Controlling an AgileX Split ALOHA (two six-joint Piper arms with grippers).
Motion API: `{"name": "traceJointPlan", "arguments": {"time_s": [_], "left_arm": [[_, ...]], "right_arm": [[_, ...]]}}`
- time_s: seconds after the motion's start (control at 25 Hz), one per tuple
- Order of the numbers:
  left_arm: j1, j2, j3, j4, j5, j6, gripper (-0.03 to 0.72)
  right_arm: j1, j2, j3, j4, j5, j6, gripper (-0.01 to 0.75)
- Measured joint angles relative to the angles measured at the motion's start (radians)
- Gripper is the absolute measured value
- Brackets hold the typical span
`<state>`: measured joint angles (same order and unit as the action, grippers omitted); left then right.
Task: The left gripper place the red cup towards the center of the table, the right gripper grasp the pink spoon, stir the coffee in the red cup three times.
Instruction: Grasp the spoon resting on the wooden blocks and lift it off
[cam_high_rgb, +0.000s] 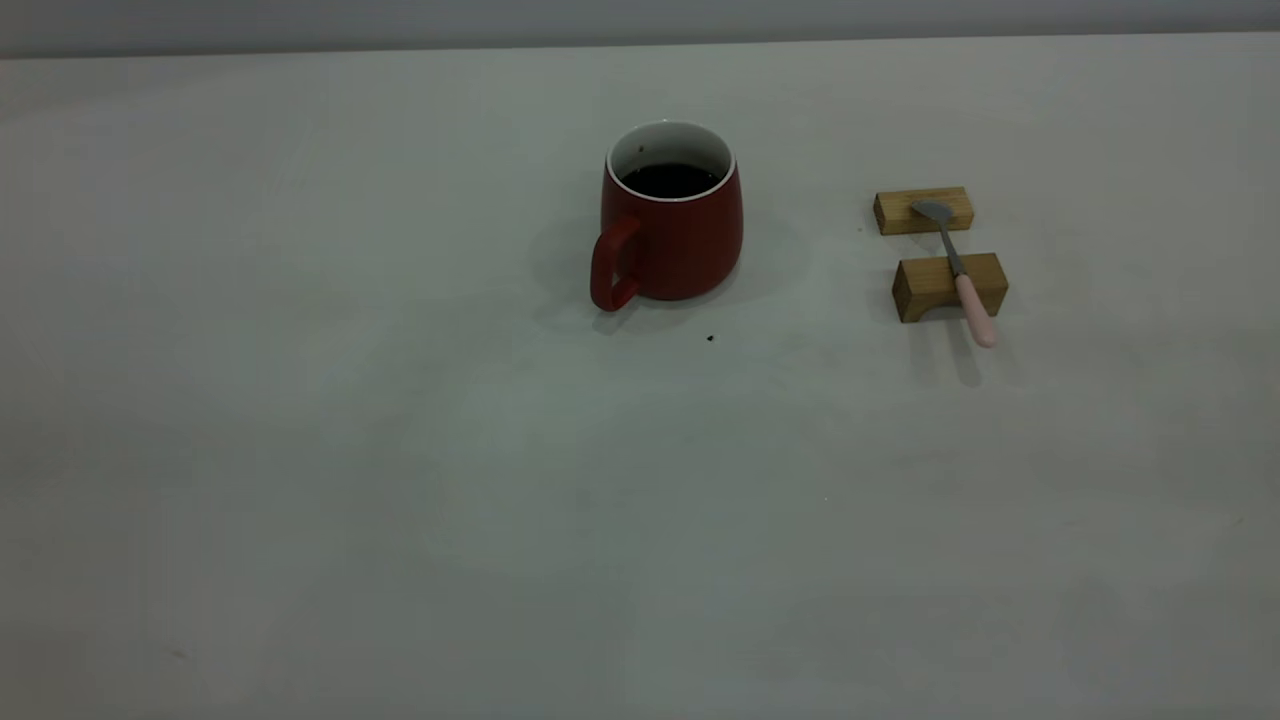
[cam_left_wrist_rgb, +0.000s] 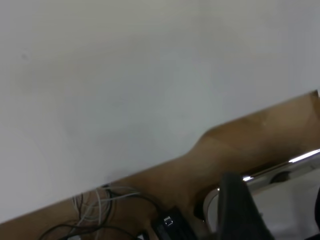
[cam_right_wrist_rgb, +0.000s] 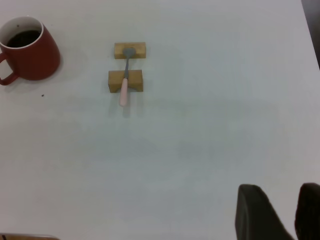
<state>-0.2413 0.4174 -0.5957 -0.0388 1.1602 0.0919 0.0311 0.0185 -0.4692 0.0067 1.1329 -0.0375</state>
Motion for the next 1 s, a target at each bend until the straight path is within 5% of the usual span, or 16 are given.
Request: {"name": "traceJointPlan", "arguments": {"time_s": [0.6, 1.0], "left_arm": [[0.005, -0.291, 0.108, -0.024, -0.039, -0.016, 0.446], [0.219, -0.435, 0.108, -0.024, -0.031, -0.018, 0.446]], "right_arm": [[0.000, 0.000, 0.000, 0.000, 0.000, 0.001, 0.238], [0.000, 0.000, 0.000, 0.000, 0.000, 0.000, 0.238]]}}
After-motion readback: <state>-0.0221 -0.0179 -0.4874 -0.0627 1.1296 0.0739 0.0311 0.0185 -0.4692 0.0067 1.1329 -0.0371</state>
